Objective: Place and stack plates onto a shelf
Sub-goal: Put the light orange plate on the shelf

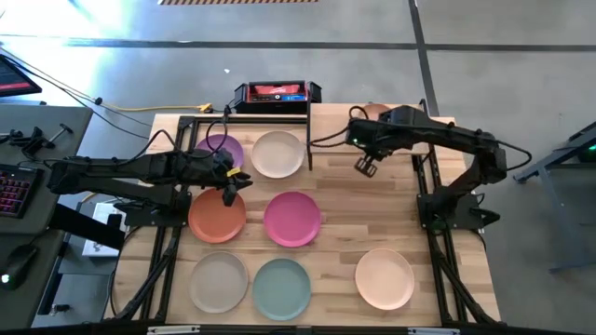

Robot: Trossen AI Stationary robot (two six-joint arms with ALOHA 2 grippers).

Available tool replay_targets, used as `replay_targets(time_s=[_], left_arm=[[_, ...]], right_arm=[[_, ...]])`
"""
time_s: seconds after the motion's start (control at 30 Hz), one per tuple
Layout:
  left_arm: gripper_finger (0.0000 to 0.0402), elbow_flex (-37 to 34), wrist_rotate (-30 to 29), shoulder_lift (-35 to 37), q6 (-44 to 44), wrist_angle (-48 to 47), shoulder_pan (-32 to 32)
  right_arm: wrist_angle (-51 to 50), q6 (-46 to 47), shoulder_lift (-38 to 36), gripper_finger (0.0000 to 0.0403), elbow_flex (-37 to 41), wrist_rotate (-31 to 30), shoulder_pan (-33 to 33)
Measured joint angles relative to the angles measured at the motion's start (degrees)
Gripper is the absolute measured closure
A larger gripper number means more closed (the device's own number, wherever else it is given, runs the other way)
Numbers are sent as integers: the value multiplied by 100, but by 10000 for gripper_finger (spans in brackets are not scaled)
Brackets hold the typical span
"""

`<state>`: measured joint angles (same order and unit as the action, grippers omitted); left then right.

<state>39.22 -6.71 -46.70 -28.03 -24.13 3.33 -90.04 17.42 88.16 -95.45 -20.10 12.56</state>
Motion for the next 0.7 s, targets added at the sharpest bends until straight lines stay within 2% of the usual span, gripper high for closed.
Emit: replay_targets(time_s=[0.2, 0.37, 0.7], left_arm=[[291, 0, -149, 0, -87, 1, 0], [291, 0, -308, 0, -261, 0, 0], [291, 0, -438, 0, -346, 2, 2]], right_arm=[[-2, -677, -139, 403, 787, -194, 316], [14, -889, -160, 403, 1293, -378, 553], [526, -1044, -160, 403, 1666, -325, 1022]])
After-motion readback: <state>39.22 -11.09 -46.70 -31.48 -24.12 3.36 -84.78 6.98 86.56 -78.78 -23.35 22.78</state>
